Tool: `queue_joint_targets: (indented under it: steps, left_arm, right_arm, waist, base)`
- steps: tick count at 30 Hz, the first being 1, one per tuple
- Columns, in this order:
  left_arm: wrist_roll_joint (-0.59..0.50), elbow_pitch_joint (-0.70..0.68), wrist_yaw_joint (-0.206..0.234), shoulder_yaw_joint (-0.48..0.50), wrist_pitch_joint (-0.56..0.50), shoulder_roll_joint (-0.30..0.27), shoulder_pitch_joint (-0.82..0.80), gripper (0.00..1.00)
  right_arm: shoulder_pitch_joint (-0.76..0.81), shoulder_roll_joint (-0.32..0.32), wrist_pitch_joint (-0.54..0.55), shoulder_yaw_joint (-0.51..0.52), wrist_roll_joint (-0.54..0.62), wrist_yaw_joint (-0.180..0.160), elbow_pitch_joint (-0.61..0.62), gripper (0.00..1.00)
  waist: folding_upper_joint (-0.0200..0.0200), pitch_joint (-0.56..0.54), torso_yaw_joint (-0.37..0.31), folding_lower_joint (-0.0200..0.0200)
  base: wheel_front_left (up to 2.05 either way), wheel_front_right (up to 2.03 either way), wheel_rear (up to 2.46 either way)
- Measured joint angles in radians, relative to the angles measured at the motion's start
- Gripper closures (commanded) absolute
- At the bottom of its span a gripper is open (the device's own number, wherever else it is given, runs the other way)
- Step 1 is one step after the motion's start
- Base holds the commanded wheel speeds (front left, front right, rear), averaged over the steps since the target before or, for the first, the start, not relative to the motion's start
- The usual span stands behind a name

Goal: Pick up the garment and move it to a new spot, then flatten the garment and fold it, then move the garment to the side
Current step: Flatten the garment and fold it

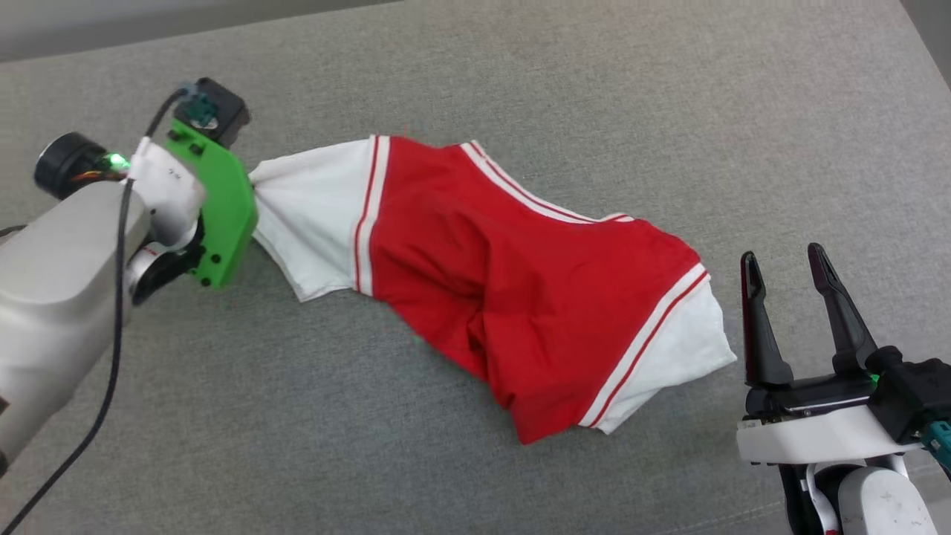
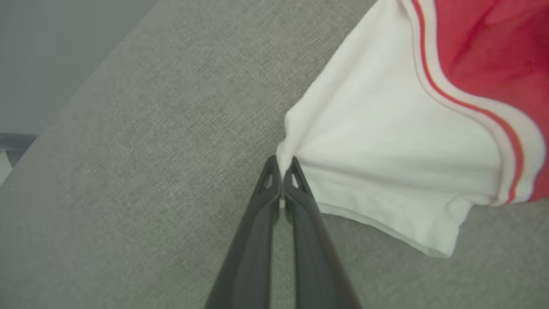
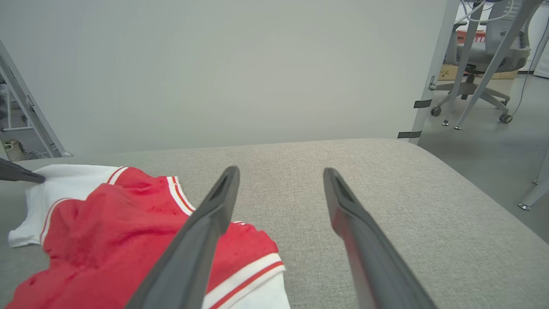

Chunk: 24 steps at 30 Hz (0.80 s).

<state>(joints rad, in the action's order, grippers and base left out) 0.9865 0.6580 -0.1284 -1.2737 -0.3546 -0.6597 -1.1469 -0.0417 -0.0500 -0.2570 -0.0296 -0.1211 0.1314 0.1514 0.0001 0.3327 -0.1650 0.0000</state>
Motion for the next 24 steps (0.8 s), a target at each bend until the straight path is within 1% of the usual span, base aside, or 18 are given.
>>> queue_joint_targets:
  steps: [5,9,16,19,20,21,24]
  left_arm:
    - [0.035,0.052,0.0,0.0,0.014,-0.067,0.048,1.0]
    - [0.067,0.109,0.0,0.002,0.02,-0.097,0.093,1.0]
    - [0.105,0.219,0.0,0.008,0.037,-0.117,0.162,1.0]
    - [0.116,0.247,0.0,0.014,0.067,-0.104,0.188,1.0]
    - [0.117,0.254,0.001,0.021,0.091,-0.093,0.194,0.74]
    - [0.115,0.26,0.004,0.023,0.118,-0.085,0.196,0.0]
    - [0.111,0.283,0.028,0.036,0.229,-0.049,0.202,0.0]
  right_arm:
    - [0.002,0.0,0.0,0.002,0.005,0.0,0.0,0.0]
    - [0.004,0.0,0.0,0.002,0.013,0.0,0.001,0.0]
    - [0.005,0.0,0.0,0.002,0.02,0.0,0.0,0.0]
    - [0.008,0.0,0.0,0.007,0.022,0.0,-0.001,0.0]
    - [0.011,0.0,0.0,0.012,0.022,0.0,-0.002,0.0]
    - [0.014,0.0,0.0,0.014,0.022,0.0,-0.003,0.0]
    - [0.028,0.0,0.0,0.026,0.022,0.0,-0.013,0.0]
  waist:
    - [0.0,-0.028,0.038,0.0]
    - [0.0,-0.043,0.064,0.0]
    - [0.0,-0.052,0.078,-0.0001]
    - [0.0,-0.056,0.078,-0.0001]
    - [-0.0001,-0.059,0.08,0.0]
    - [-0.0001,-0.061,0.081,0.0]
    - [-0.0001,-0.079,0.087,-0.0001]
  base:
    - [0.0,0.0,0.0]
    - [0.0,0.0,0.0]
    - [0.0,0.0,0.0]
    - [0.0,0.0,0.0]
    - [0.0,0.0,0.0]
    - [0.0,0.0,0.0]
    - [0.0,0.0,0.0]
